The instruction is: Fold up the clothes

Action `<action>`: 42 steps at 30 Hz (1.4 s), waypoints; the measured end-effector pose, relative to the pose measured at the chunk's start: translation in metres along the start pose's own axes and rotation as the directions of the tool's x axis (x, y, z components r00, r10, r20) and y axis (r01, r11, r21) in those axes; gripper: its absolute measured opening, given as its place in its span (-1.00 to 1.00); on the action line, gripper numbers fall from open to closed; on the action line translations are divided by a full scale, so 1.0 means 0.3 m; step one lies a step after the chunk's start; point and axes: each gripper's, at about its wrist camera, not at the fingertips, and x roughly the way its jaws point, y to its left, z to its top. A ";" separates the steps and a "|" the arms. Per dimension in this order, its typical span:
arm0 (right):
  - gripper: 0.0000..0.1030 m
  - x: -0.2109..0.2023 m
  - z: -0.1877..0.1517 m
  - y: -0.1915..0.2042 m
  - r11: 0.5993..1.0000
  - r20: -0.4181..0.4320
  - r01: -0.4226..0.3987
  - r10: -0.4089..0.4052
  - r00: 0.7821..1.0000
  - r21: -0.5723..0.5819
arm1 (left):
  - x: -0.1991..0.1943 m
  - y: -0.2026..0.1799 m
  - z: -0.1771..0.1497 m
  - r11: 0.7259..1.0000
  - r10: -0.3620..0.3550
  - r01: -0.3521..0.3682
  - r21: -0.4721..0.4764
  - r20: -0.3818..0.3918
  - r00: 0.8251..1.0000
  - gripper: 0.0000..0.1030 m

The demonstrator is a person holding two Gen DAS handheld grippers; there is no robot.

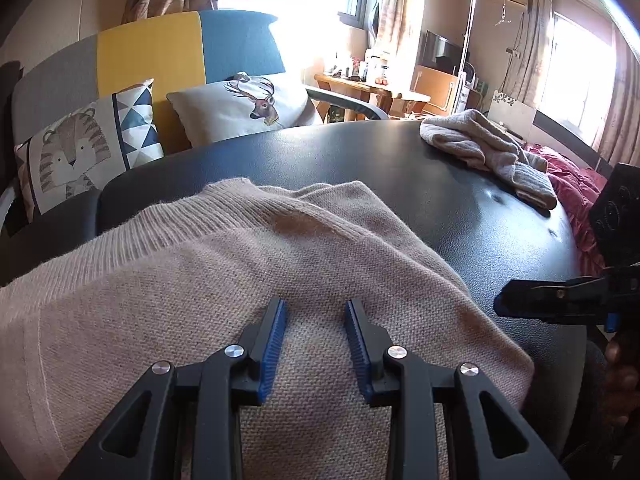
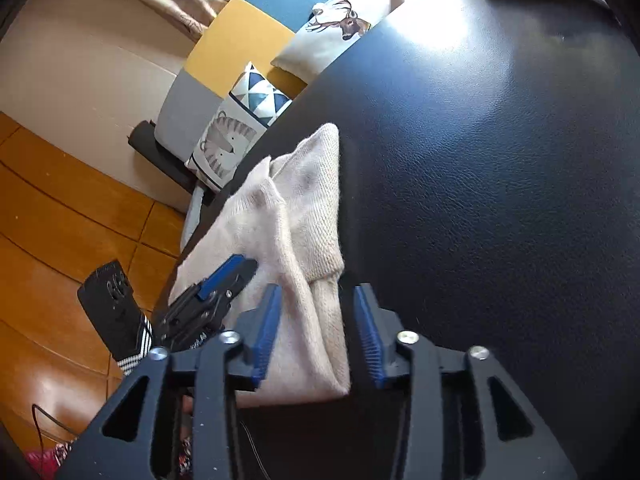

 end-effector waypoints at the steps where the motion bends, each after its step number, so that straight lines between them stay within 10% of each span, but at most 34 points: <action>1: 0.10 -0.008 -0.013 0.000 1.000 -0.027 0.009 -0.009 1.000 -0.009 | 0.001 -0.001 0.001 1.000 0.002 -0.002 0.002 0.000 1.000 -0.39; 7: 0.08 0.016 -0.063 0.037 0.998 -0.048 0.003 -0.006 0.999 -0.068 | 0.003 -0.011 0.003 1.000 0.016 -0.016 0.015 -0.001 1.000 -0.37; 11: -0.61 0.044 -0.074 0.038 0.998 -0.050 -0.006 0.003 0.999 -0.056 | 0.003 -0.011 0.003 1.000 0.014 -0.014 0.014 0.000 1.000 -0.37; 15: -0.75 0.059 -0.081 0.024 0.999 -0.042 -0.011 0.010 0.999 -0.031 | 0.003 -0.010 0.003 1.000 0.012 -0.012 0.012 0.001 1.000 -0.37; 29: -0.77 -0.040 -0.089 0.099 0.975 0.108 0.165 -0.150 0.983 -0.147 | 0.003 0.001 0.004 1.000 -0.008 0.008 -0.003 0.003 1.000 -0.37; 33: -0.77 -0.078 -0.054 0.201 0.966 0.203 0.131 -0.086 0.975 -0.224 | -0.022 0.003 0.014 1.000 -0.012 0.012 -0.013 -0.002 1.000 -0.37; 42: -0.77 0.207 -0.073 0.319 0.917 0.016 0.188 -0.195 0.981 -0.350 | -0.238 0.225 -0.110 0.967 0.052 -0.041 -0.250 0.036 0.998 -0.37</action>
